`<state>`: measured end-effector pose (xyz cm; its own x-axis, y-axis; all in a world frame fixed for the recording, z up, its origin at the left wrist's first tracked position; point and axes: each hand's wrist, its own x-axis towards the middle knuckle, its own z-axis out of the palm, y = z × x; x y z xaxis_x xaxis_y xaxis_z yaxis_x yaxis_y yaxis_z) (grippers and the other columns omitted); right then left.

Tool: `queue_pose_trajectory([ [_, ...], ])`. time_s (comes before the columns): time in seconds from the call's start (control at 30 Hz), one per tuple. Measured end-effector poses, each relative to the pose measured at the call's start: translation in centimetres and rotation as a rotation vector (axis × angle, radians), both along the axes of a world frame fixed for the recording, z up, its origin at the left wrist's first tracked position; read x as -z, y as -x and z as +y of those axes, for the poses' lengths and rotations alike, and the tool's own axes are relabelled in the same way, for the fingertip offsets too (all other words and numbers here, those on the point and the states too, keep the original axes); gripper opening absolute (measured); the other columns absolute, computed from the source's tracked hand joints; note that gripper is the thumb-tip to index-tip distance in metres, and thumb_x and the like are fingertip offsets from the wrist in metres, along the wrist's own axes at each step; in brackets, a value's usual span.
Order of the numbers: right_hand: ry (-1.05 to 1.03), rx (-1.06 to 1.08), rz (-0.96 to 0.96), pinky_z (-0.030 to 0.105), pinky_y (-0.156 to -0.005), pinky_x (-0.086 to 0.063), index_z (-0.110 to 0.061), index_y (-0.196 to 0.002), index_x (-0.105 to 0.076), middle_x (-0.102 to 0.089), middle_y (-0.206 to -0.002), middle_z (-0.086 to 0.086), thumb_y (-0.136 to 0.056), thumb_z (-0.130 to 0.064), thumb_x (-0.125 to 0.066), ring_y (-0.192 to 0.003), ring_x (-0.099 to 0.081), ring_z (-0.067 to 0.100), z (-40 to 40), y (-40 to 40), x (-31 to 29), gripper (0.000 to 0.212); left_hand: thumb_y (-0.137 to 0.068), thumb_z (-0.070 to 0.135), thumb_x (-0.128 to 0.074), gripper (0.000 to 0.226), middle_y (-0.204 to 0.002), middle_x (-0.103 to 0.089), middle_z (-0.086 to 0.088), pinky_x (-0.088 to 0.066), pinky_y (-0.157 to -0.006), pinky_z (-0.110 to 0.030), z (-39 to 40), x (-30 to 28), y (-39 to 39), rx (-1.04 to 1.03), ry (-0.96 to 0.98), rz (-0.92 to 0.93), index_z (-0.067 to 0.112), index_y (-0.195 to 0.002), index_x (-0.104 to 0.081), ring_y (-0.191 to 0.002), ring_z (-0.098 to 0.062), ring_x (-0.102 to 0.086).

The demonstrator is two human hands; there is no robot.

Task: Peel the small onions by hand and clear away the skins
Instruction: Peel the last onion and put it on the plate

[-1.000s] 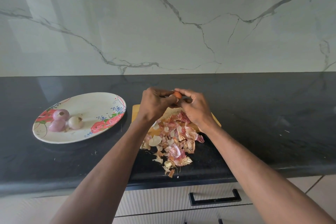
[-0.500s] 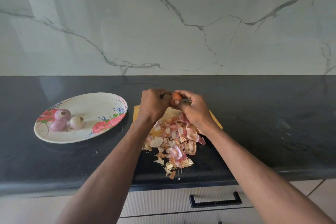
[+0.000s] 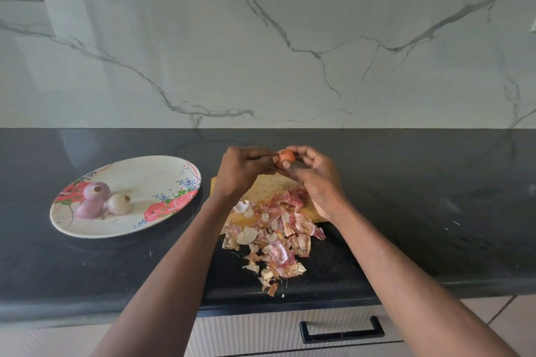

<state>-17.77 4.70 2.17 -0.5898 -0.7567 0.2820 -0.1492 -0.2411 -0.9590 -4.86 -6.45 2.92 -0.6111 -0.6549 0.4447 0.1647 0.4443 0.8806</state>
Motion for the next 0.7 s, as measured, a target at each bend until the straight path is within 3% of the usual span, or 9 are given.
queue_pose_trajectory([
  [0.17,-0.024,0.003,0.070,0.013,-0.077,-0.053,-0.009,-0.117,-0.068,-0.073,-0.109,-0.005,-0.083,-0.002,-0.077,-0.092,-0.067,-0.008,0.37,-0.20,-0.24,0.036,-0.087,0.003,-0.072,0.016,-0.091,-0.078,-0.015,-0.061,-0.076,-0.029,0.15,-0.40,-0.37,0.081,-0.137,0.031,0.005,-0.102,-0.077,-0.082,-0.026,-0.076],
  [0.27,-0.032,0.010,0.110,0.012,-0.076,-0.053,-0.006,-0.118,-0.069,-0.073,-0.112,-0.001,-0.083,-0.002,-0.078,-0.093,-0.067,-0.007,0.42,-0.12,-0.11,0.037,-0.087,0.000,-0.072,0.016,-0.087,-0.078,-0.011,-0.061,-0.075,-0.030,0.02,-0.28,-0.37,0.070,-0.104,0.002,0.009,-0.099,-0.077,-0.077,-0.023,-0.075],
  [0.37,-0.038,0.034,0.122,0.025,-0.084,-0.059,-0.012,-0.113,-0.071,-0.074,-0.111,0.001,-0.081,-0.004,-0.080,-0.098,-0.070,0.006,0.31,-0.18,0.20,0.034,-0.086,0.003,-0.075,0.012,-0.086,-0.078,-0.011,-0.062,-0.081,-0.040,-0.10,0.12,-0.12,-0.024,-0.024,-0.039,0.012,-0.091,-0.079,-0.078,-0.024,-0.076],
  [0.5,-0.048,0.022,0.080,0.048,-0.087,-0.060,-0.011,-0.115,-0.070,-0.076,-0.108,0.004,-0.084,-0.002,-0.077,-0.089,-0.076,0.017,0.25,-0.24,0.38,0.033,-0.085,0.005,-0.076,0.007,-0.081,-0.078,-0.009,-0.062,-0.079,-0.043,0.26,0.45,0.14,-0.096,0.053,-0.067,0.011,-0.086,-0.080,-0.075,-0.021,-0.075],
  [0.6,-0.044,0.007,0.057,0.046,-0.088,-0.060,-0.006,-0.121,-0.068,-0.075,-0.110,0.010,-0.087,0.000,-0.074,-0.089,-0.076,0.022,0.31,-0.28,0.32,0.035,-0.084,0.005,-0.077,0.005,-0.077,-0.077,-0.006,-0.062,-0.075,-0.041,0.42,0.52,0.23,-0.136,0.087,-0.063,0.009,-0.083,-0.080,-0.070,-0.018,-0.074],
  [0.7,-0.069,0.009,0.061,0.063,-0.085,-0.056,-0.009,-0.121,-0.068,-0.077,-0.107,0.005,-0.088,-0.004,-0.074,-0.087,-0.076,0.023,0.32,-0.36,0.47,0.033,-0.084,0.007,-0.077,0.004,-0.073,-0.075,-0.002,-0.061,-0.069,-0.034,0.86,0.55,0.25,-0.168,0.115,-0.063,0.010,-0.084,-0.080,-0.066,-0.013,-0.072],
])
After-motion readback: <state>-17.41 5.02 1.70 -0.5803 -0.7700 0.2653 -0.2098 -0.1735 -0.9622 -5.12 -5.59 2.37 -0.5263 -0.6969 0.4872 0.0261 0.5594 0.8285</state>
